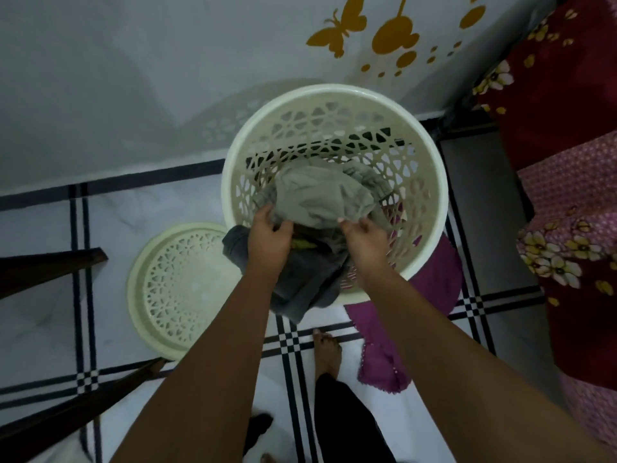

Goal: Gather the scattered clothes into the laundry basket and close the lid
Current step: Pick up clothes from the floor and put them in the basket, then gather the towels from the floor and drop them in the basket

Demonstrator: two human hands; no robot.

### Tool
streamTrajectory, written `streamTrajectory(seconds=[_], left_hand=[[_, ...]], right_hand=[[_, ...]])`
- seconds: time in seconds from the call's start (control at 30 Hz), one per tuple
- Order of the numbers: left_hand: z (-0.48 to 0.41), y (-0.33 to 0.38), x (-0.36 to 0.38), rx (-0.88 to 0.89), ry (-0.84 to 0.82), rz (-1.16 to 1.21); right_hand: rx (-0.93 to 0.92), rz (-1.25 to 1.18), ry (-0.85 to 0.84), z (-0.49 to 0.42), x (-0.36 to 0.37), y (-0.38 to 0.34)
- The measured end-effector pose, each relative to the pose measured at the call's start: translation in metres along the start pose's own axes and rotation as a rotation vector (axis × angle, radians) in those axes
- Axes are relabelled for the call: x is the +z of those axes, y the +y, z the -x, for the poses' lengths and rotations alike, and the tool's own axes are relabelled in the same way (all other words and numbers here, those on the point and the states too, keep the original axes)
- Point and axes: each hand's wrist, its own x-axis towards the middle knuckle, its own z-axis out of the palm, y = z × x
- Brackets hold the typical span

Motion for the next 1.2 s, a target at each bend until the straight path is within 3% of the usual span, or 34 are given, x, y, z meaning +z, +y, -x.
streamTrajectory(seconds=[0.3, 0.6, 0.8, 1.07, 1.2], left_hand=[[0.13, -0.054, -0.082, 0.04, -0.005, 0.053], [0.216, -0.141, -0.092, -0.003, -0.154, -0.052], [0.197, -0.193, -0.023, -0.058, -0.272, -0.182], [0.082, -0.28, 0.113, -0.071, -0.335, -0.28], [0.022, -0.333, 0.178, -0.034, -0.322, -0.308]], right_hand=[[-0.209, 0.104, -0.023, 0.123, 0.002, 0.06], [-0.105, 0.083, -0.018, 0.191, -0.039, 0.165], [-0.015, 0.171, 0.072, 0.128, -0.08, 0.224], [0.079, 0.298, 0.306, -0.062, -0.123, 0.312], [0.256, 0.444, 0.38, -0.146, -0.144, 0.358]])
